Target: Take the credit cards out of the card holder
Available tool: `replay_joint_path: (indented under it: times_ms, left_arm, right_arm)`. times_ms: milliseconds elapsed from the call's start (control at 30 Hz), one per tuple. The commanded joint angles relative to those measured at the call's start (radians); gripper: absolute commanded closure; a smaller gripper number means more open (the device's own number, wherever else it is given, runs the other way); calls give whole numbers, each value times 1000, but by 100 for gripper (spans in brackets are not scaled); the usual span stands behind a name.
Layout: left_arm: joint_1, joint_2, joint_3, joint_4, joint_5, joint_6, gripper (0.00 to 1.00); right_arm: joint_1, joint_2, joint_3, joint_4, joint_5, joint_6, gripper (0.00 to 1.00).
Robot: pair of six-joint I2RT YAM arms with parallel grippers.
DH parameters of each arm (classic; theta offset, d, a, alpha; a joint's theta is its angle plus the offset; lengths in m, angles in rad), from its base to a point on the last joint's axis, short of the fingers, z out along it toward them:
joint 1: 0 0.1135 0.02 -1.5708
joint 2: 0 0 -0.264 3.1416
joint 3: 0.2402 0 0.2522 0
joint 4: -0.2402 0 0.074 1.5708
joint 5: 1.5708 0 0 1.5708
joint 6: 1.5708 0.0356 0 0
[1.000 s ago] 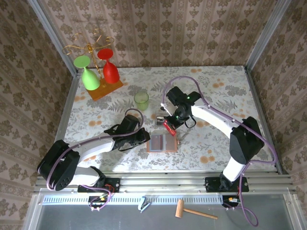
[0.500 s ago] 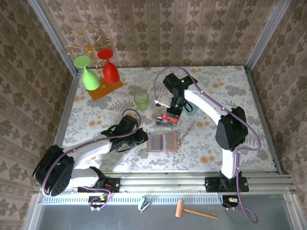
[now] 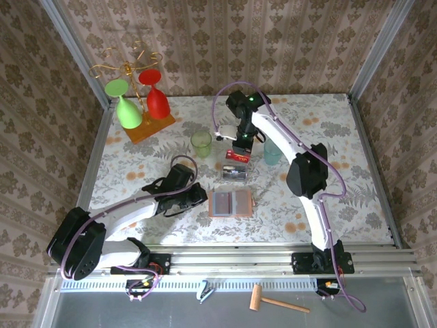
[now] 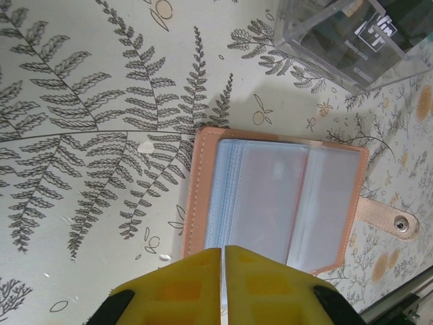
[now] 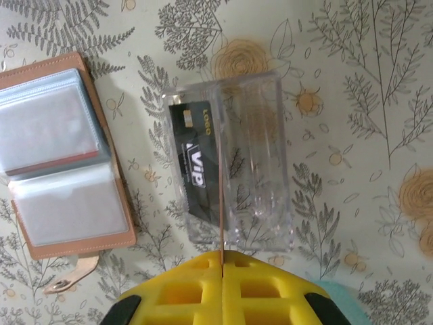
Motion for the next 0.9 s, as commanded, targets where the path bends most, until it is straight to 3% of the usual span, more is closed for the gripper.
replay_joint_path:
  times_ms: [0,233,867]
  left_arm:
    - [17,-17,24,-46,-3,18,89]
    - [33,-16,15,-49,6,16,90]
    - [53,0,20,-47,16,15,90]
  right_arm:
    - [-8,72,109,-117,-21,-51,100]
    - [-9,186,263,-170,-28,-81,100]
    - [-9,275,229,-195,-126,-87,100]
